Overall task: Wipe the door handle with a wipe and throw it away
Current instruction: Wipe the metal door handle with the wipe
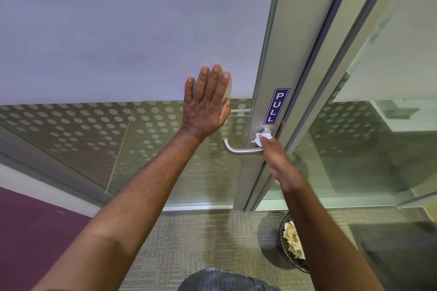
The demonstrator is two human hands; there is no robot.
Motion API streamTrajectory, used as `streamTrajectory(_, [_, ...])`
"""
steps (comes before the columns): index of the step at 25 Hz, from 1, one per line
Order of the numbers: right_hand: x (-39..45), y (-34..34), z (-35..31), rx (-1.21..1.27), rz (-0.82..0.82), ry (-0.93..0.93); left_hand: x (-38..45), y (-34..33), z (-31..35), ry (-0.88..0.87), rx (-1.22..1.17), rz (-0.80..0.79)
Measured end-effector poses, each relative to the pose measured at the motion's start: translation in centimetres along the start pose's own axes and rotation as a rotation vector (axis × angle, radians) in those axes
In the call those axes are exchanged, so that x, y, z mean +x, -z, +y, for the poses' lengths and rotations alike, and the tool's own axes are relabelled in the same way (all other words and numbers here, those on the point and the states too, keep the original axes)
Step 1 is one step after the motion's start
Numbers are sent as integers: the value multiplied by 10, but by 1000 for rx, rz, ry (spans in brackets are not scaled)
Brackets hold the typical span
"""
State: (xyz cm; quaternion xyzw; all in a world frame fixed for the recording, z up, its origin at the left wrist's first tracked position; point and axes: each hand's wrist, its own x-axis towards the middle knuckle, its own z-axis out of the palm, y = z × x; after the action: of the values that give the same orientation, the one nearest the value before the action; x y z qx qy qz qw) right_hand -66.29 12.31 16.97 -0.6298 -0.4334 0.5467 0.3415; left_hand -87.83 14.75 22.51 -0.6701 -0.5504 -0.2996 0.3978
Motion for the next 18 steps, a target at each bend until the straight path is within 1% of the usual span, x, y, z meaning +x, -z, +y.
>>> streamTrajectory(2, [-4,1,9,460,-76,-116,0,-2,-1,10,4,2])
streamTrajectory(3, [-5,3,12,646,-116,-175,-1,-2,0,12,5,4])
streamTrajectory(4, [-6,2,12,771,-153,-216,-1,-1,1,12,7,5])
streamTrajectory(5, [-7,0,13,823,-171,-241,-1,0,1,13,6,3])
streamTrajectory(6, [-9,-2,13,840,-163,-254,-1,0,1,13,5,1])
streamTrajectory(8, [-12,-5,15,790,-76,-253,-2,0,3,10,12,-3])
streamTrajectory(11, [-25,-21,16,595,109,-208,-1,1,2,13,14,-4])
streamTrajectory(13, [-38,-38,18,457,179,-179,-1,0,2,8,6,2])
streamTrajectory(14, [-43,-47,19,436,202,-180,-1,1,3,4,2,0])
streamTrajectory(16, [-46,-55,18,473,223,-192,-1,2,3,8,-9,-5])
streamTrajectory(18, [-37,-45,11,541,194,-244,-1,1,3,21,-16,-7])
